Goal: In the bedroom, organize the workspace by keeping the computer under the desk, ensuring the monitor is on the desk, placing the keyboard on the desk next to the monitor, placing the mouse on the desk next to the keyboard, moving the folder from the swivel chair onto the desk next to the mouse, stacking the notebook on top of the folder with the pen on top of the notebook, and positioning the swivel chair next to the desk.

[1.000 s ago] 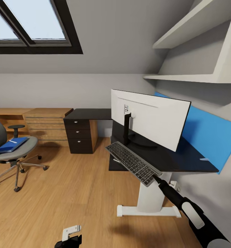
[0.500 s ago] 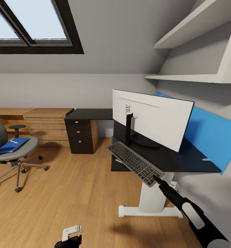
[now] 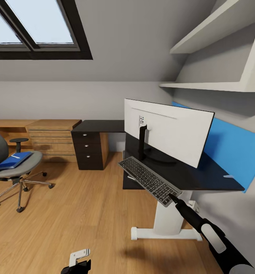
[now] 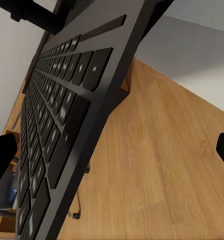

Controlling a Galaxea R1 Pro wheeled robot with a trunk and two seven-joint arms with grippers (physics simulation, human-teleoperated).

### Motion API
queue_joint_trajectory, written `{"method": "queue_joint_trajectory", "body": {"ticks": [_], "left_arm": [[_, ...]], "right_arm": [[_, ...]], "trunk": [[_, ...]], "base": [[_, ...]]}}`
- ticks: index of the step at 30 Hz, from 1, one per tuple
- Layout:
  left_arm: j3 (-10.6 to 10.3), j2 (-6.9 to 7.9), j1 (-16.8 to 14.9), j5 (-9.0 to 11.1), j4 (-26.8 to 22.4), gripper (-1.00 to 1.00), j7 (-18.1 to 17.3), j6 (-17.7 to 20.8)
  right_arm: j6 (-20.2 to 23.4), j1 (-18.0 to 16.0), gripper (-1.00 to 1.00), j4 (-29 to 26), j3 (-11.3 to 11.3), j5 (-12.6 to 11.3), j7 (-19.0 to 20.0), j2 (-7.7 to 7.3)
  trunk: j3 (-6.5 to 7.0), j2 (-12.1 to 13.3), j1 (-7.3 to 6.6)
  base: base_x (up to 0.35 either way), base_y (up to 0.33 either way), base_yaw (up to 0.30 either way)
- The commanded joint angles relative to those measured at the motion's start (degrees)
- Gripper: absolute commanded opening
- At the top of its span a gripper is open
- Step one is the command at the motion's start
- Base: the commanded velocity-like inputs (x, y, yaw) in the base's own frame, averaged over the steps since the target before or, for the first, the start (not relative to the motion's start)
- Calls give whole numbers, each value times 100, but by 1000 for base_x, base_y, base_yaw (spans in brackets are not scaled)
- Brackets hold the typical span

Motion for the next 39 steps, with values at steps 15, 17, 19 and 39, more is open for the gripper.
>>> {"method": "queue_joint_trajectory", "body": {"ticks": [15, 17, 19, 39], "left_arm": [[8, -5, -1, 35, -7, 100, 27, 13], [8, -5, -1, 35, -7, 100, 28, 12], [8, -5, -1, 35, -7, 100, 28, 12], [9, -5, -1, 42, -7, 100, 28, 11]], "right_arm": [[441, -3, 100, 0, -6, -167, 10, -4], [519, -3, 100, 0, -12, -249, 11, -5], [558, -3, 100, 0, -15, -324, 11, -6], [997, -3, 100, 6, -26, -950, -18, -18]], "trunk": [[-6, -3, -1], [-6, -3, -1], [-6, -3, -1], [-6, -3, -1]], "base": [[0, 0, 0], [0, 0, 0], [0, 0, 0], [0, 0, 0]]}}
